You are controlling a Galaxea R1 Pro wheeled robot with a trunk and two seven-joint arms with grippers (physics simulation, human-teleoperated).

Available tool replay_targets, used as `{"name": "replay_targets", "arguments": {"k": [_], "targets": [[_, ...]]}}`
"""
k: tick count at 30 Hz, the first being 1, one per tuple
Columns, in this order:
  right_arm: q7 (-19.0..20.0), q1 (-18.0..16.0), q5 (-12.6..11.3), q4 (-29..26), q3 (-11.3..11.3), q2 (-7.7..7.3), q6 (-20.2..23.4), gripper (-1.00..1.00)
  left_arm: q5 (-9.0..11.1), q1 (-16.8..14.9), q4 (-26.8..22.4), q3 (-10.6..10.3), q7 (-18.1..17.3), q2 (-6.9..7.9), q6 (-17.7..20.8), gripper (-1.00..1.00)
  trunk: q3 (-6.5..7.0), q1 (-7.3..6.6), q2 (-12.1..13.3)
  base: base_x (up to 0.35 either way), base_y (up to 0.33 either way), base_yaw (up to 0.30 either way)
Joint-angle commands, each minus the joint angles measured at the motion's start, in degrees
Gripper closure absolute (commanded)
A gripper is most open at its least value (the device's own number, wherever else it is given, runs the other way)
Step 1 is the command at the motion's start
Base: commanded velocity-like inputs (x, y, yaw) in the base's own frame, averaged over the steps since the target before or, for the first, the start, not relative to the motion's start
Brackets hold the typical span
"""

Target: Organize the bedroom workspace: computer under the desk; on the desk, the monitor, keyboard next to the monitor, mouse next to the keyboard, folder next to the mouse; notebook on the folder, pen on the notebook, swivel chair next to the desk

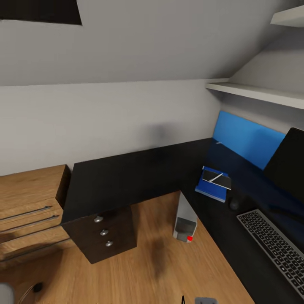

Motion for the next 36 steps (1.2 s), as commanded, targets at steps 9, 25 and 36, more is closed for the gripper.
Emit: {"name": "replay_targets", "arguments": {"k": [9, 25, 36], "targets": [[-0.44, -0.04, -0.42, 0.74, 0.15, 0.12, -0.86, -1.0, 0.4, -0.14, 0.06, -0.55, 0.26, -0.24, 0.96, -1.0, 1.89, -1.97, 3.57, 0.0, 0.0, 0.162], [0.1, -0.09, -0.52, 0.69, -4.42, -0.66, -1.09, -1.0, 0.37, -0.14, 0.07, -0.57, 0.24, -0.28, 0.64, -1.0, 4.78, -5.49, 9.99, 0.0, 0.0, 0.117], [0.3, -0.08, -0.35, 0.83, -4.43, -1.2, -5.02, -1.0, 0.35, -0.11, 0.85, -0.87, 0.2, -0.38, -11.23, -1.0, 6.25, -6.59, 12.0, 0.0, 0.0, 0.219]]}}
